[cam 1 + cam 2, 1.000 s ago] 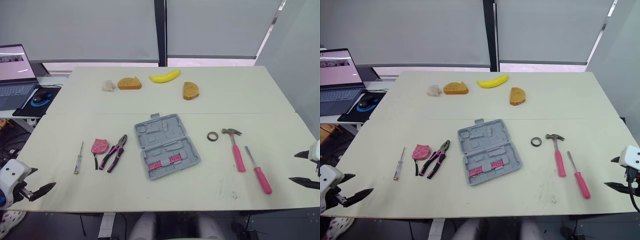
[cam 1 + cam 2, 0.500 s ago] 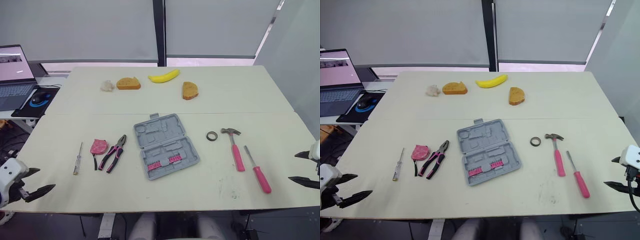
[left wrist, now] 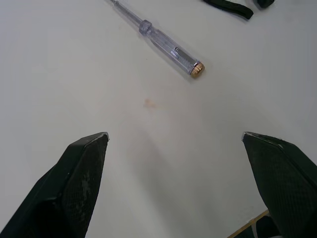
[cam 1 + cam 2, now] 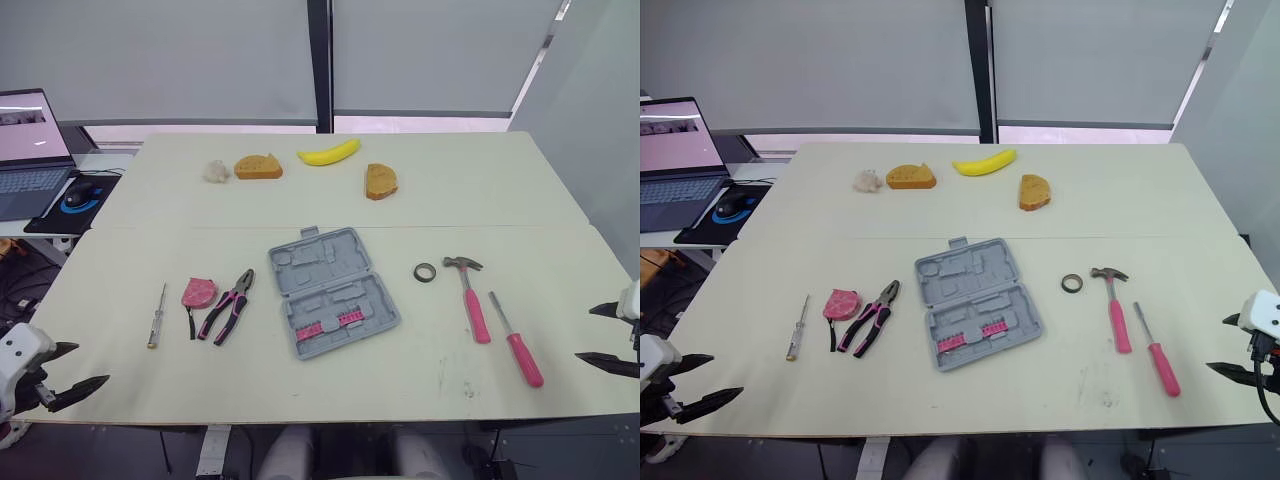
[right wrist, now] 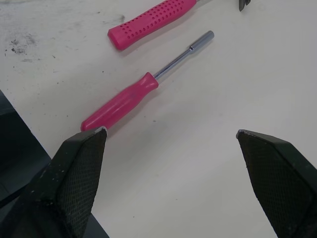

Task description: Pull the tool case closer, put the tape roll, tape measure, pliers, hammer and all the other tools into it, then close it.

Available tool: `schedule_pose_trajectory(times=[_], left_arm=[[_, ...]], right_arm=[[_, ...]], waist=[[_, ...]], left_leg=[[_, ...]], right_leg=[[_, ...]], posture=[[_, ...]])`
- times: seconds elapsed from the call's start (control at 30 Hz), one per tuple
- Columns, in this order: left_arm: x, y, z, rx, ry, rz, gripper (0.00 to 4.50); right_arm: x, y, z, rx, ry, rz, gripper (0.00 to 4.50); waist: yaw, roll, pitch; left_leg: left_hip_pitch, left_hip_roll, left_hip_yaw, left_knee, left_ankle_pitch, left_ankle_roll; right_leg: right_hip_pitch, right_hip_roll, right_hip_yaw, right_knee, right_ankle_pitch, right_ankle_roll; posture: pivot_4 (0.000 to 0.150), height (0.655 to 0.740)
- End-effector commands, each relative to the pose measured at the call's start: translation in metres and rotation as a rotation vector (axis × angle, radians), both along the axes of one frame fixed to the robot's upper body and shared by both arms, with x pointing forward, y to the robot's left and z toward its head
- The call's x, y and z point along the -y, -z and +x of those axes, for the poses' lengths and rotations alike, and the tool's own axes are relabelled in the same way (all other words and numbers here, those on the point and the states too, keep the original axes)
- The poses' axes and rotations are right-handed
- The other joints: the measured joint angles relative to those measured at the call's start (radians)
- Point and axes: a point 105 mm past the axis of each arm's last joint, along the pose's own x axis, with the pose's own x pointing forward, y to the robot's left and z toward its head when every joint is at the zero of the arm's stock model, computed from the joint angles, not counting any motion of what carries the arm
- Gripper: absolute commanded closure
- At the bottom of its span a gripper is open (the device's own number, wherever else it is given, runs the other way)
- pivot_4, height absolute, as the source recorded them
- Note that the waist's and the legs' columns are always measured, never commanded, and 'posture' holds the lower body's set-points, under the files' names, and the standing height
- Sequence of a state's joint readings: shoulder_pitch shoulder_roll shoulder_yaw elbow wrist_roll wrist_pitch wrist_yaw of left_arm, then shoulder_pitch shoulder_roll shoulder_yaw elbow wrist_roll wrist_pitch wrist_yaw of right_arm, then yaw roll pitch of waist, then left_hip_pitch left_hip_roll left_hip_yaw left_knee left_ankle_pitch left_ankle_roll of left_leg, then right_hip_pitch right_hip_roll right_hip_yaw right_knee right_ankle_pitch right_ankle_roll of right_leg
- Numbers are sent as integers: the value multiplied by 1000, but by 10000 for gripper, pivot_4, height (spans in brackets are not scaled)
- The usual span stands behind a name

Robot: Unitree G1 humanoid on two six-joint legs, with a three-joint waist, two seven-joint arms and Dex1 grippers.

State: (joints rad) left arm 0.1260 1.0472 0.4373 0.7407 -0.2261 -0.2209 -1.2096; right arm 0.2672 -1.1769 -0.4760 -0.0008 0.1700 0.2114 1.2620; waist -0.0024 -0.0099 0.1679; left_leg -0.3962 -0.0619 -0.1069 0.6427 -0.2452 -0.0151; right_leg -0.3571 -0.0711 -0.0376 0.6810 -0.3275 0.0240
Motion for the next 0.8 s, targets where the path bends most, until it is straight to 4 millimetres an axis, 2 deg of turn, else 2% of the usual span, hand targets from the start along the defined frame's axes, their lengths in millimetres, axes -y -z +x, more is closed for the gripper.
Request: schedule_pose_trajectory(times=[0.03, 0.13, 0.27, 0.4, 0.47, 0.53, 0.6, 0.73, 0.8], left_arm=[[-1, -13, 4, 57, -10, -3, 0], [6, -15, 8, 87, -23, -49, 0], [21, -10, 11, 83, -24, -81, 0], [65, -8, 29, 147, -12, -181, 0], [86, -9, 34, 181, 17, -208, 0], [108, -10, 44, 225, 21, -241, 3871], [132, -7, 54, 254, 25, -276, 9267], [167, -2, 64, 270, 42, -318, 22002], [174, 0, 68, 277, 30, -329, 28552]], right_arm=[[-4, -9, 3, 48, -13, -2, 406], [-12, -12, 9, 87, -28, 5, 406], [-36, -16, 14, 111, -57, 58, 406], [-85, -28, 36, 231, -124, 187, 406], [-107, -31, 42, 247, -156, 242, 4463], [-131, -28, 48, 245, -201, 275, 10113], [-148, -21, 53, 225, -236, 272, 17565], [-160, -20, 53, 204, -182, 345, 27146], [-164, -19, 51, 208, -162, 351, 31830]], waist=[[0, 0, 0], [0, 0, 0], [-1, 0, 0], [-3, 1, 0], [-1, -1, 0], [1, -1, -1], [2, -1, -1], [12, -2, -1], [11, -2, -1]], left_leg=[[0, 0, 0, 0, 0, 0], [0, 0, 0, 0, 0, 0], [0, 0, 0, 0, 0, 0], [0, 1, 0, 1, 0, 0], [0, 1, 0, 2, 0, 0], [-1, 1, 0, 2, 0, 0], [-1, 0, 0, 2, 0, 0], [-2, -1, 0, 2, 0, 0], [-2, -1, 0, 2, 0, 0]], right_leg=[[0, 0, 0, 0, 0, 0], [0, 0, 0, 0, 0, 0], [0, 0, 0, 0, 0, 0], [0, 0, 1, 0, 1, 0], [0, 0, 1, 0, 2, 1], [0, 0, 1, 0, 2, 1], [0, 0, 1, -1, 3, 1], [0, 0, 1, -1, 5, 2], [0, 0, 2, -1, 5, 2]], posture=[[1500, 7400], [1500, 7400], [1500, 7400], [1500, 7400], [1500, 7400], [1500, 7400], [1500, 7400], [1500, 7400], [1500, 7400]])
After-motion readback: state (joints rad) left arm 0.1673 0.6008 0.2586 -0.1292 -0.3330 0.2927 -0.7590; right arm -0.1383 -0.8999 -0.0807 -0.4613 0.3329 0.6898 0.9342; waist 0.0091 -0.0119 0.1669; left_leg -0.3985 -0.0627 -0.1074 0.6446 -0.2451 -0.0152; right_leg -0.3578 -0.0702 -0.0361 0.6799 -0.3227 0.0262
